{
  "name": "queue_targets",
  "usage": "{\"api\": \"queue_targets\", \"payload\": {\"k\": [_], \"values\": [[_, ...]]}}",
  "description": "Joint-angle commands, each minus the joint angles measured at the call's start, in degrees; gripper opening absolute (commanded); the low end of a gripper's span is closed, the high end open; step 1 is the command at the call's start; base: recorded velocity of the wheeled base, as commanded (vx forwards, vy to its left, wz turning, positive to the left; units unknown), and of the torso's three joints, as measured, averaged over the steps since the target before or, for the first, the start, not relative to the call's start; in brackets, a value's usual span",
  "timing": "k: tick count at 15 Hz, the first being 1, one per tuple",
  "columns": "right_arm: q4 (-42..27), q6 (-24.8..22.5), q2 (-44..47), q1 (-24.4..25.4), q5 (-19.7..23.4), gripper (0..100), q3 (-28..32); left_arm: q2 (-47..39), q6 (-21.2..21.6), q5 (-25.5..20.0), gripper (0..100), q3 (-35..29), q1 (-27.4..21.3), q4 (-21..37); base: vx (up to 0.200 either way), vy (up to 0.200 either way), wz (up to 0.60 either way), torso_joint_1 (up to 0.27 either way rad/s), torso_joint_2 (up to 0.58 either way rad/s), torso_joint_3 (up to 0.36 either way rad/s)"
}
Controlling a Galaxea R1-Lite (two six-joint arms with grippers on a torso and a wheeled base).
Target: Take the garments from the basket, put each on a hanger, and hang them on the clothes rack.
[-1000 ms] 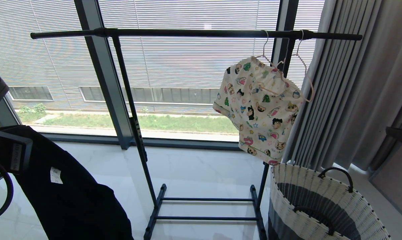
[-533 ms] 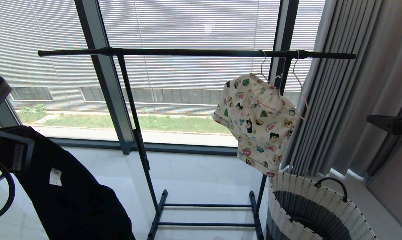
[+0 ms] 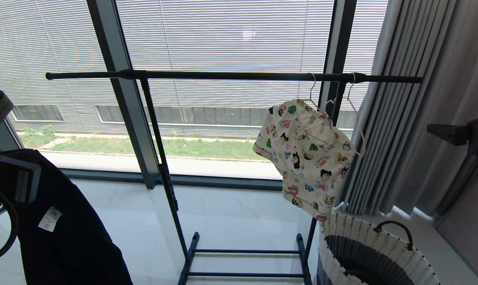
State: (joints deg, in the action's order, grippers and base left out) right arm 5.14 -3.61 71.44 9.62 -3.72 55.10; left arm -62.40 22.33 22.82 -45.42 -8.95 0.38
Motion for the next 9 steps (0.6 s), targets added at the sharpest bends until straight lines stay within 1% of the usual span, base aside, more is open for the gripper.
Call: {"api": "queue_targets", "payload": {"k": [1, 2, 4, 6, 8, 9], "values": [[-0.13, -0.7, 0.99, -2.41, 3.02, 100, 0.8, -0.26, -0.01, -0.06, 0, -0.02, -0.02, -0.03, 0.2, 0.0, 0.0, 0.022, 0.0, -0.012], [-0.4, -1.14, 1.34, -2.76, 3.89, 100, 1.5, -0.09, -0.01, -0.06, 0, -0.02, -0.02, -0.03, 0.2, 0.0, 0.0, 0.027, 0.01, -0.007], [-0.66, -1.58, 3.18, -2.76, 3.72, 100, 3.26, 0.0, -0.01, -0.06, 0, -0.02, -0.02, -0.03, 0.2, 0.0, 0.0, 0.007, 0.0, -0.005], [-4.7, -1.58, 6.08, -2.76, 3.45, 100, 7.21, 0.18, -0.01, -0.06, 0, -0.02, -0.1, -0.03, 0.2, 0.0, 0.0, 0.01, 0.0, 0.002], [-9.45, -1.58, 8.72, -2.68, 1.35, 100, 11.08, 0.18, -0.01, -0.06, 0, -0.02, -0.1, -0.03, 0.2, 0.0, 0.0, 0.002, 0.0, 0.002], [-10.07, -1.58, 10.13, -2.5, 0.29, 100, 12.13, 0.26, -0.01, -0.06, 0, -0.02, -0.1, -0.03, 0.2, 0.0, 0.0, 0.002, 0.0, -0.002]]}}
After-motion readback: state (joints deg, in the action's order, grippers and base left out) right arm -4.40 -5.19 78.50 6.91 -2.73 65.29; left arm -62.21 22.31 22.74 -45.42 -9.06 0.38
